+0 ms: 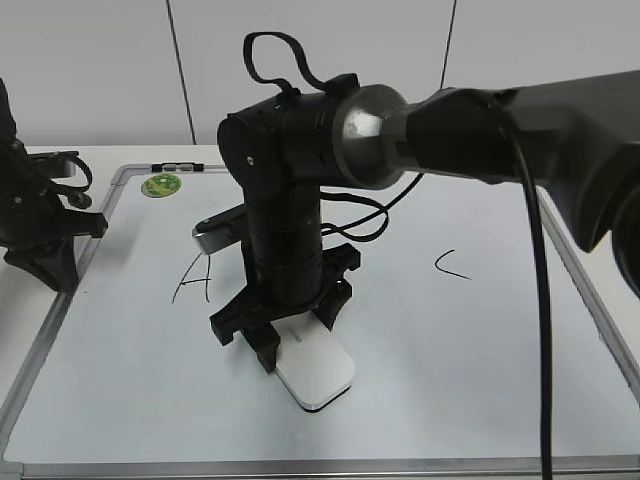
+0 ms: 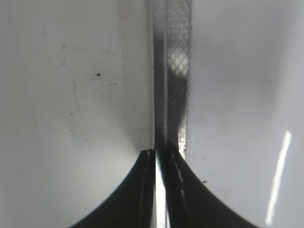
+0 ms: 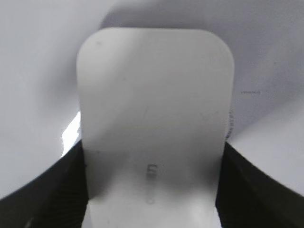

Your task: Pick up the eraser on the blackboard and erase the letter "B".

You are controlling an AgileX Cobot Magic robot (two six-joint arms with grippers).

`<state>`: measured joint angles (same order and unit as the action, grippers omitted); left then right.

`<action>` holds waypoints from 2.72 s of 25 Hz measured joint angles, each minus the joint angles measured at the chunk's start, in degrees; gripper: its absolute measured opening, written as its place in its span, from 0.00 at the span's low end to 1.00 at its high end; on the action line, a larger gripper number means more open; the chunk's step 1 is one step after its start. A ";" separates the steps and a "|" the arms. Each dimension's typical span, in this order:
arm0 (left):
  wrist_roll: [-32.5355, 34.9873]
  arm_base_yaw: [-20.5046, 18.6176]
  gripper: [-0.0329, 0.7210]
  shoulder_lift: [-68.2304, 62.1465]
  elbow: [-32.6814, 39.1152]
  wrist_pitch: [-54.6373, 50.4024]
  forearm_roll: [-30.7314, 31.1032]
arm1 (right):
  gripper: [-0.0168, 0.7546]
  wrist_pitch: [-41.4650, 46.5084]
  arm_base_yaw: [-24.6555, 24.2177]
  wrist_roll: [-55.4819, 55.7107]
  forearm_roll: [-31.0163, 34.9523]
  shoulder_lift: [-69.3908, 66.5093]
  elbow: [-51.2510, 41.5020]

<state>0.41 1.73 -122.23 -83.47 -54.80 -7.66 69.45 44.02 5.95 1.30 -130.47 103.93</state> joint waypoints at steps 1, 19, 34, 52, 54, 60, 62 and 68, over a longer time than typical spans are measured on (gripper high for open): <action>0.00 0.00 0.10 0.00 0.00 0.00 0.00 | 0.69 0.00 0.00 0.00 0.00 0.00 0.00; 0.00 0.00 0.10 0.00 0.00 0.00 0.63 | 0.69 -0.14 0.50 4.09 -5.49 0.00 0.09; 0.00 0.18 0.10 0.00 0.00 -0.10 1.60 | 0.68 -0.14 -6.28 4.90 -5.99 0.00 0.22; 0.00 0.18 0.11 0.00 -0.04 -0.21 1.62 | 0.68 0.12 -16.34 5.84 -9.97 10.95 -0.11; 0.00 0.18 0.11 0.00 -0.04 -0.21 1.72 | 0.68 0.34 -20.41 5.84 -9.86 11.85 -0.11; 0.00 0.18 0.12 0.00 -0.04 -0.21 1.72 | 0.68 0.44 -30.32 4.91 -7.94 14.01 -0.69; 0.00 0.18 0.12 0.00 -0.04 -0.21 1.72 | 0.68 0.44 -32.02 4.02 -7.39 14.30 -1.84; 0.00 0.23 0.12 0.00 -0.04 -0.21 1.72 | 0.68 0.44 -35.82 -0.25 -4.81 14.30 -7.16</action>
<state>0.41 1.96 -122.23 -83.51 -55.02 -5.94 69.90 8.20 5.70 -3.52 -116.17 96.77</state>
